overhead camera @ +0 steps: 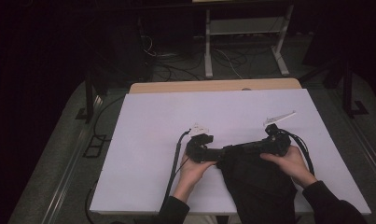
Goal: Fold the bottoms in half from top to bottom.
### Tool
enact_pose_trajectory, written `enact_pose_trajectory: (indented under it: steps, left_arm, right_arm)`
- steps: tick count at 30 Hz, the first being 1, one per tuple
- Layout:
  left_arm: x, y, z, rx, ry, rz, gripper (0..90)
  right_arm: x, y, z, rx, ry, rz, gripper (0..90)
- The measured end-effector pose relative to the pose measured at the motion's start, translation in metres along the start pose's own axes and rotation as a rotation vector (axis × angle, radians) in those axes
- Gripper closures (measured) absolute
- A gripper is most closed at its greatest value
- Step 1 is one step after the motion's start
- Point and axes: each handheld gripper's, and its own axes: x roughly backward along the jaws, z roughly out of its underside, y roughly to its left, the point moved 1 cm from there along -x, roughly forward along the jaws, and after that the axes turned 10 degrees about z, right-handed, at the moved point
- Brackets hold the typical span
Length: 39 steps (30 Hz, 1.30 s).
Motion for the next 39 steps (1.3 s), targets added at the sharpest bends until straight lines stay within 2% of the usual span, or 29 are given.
enact_pose_trajectory:
  steps: [3,8,18,25,27,28,34,39]
  left_arm:
    - [-0.001,0.0,0.0,0.004,-0.004,0.002,12.6]
    - [-0.003,0.0,0.003,-0.007,0.024,0.001,12.6]
    - [-0.001,0.002,0.002,-0.005,0.016,-0.007,12.6]
    - [0.003,0.005,0.001,-0.002,0.013,-0.016,12.6]
    - [0.004,0.005,0.001,-0.003,0.014,-0.019,12.6]
    - [0.004,0.005,0.001,-0.003,0.014,-0.019,12.6]
    - [0.005,0.007,0.002,-0.003,0.016,-0.024,12.6]
    - [0.004,0.007,0.003,0.0,0.021,-0.028,12.6]
  right_arm:
    - [-0.006,-0.003,0.001,-0.007,0.028,-0.008,88.4]
    - [-0.014,-0.005,0.004,-0.008,0.084,-0.004,88.4]
    - [-0.023,-0.004,0.007,-0.027,0.177,-0.006,88.4]
    - [-0.025,0.0,0.009,-0.029,0.237,-0.027,88.4]
    - [-0.025,0.003,0.01,-0.033,0.253,-0.056,88.4]
    - [-0.025,0.003,0.01,-0.033,0.253,-0.056,88.4]
    - [-0.02,0.014,0.014,0.0,0.279,-0.083,88.3]
    - [-0.015,0.023,0.026,0.032,0.306,-0.112,88.4]
